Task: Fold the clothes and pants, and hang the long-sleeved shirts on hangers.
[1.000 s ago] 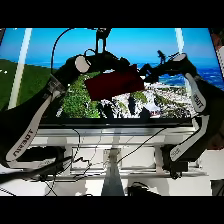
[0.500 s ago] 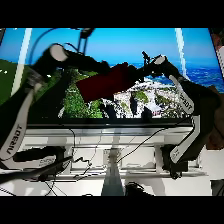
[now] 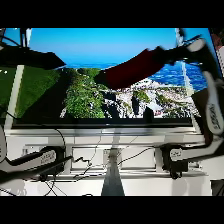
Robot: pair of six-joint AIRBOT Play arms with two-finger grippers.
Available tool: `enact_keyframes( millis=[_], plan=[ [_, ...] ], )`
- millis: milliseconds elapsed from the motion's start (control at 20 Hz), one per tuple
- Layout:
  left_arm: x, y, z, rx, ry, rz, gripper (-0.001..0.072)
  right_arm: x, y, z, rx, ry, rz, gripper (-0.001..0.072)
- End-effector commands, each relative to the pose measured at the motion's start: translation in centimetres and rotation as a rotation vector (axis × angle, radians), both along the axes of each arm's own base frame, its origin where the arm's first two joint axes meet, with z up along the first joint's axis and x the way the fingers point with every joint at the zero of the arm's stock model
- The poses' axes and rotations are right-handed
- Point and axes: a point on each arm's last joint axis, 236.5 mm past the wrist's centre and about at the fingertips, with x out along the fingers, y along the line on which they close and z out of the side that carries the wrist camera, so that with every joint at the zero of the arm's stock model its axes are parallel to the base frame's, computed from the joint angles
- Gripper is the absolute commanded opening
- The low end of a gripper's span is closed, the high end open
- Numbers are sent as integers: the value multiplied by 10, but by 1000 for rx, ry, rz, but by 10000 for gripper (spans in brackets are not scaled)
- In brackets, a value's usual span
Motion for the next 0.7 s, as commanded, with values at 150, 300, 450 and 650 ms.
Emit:
enact_keyframes(
  millis=[150, 300, 450, 650],
  plan=[
    [-7, 9, 13, -70, 18, 17, 163, -110, -201, 125, -293, -54, -529, 9],
    [-7, 9, 13, -69, 18, 17, 163, -197, -281, 156, -448, -6, -768, 9],
    [-7, 9, 12, -69, 18, 17, 163, -287, -326, 156, -477, 149, -1005, 9],
    [-7, 9, 13, -69, 18, 17, 163, -387, -346, 138, -447, 391, -1231, 9]
  ],
)
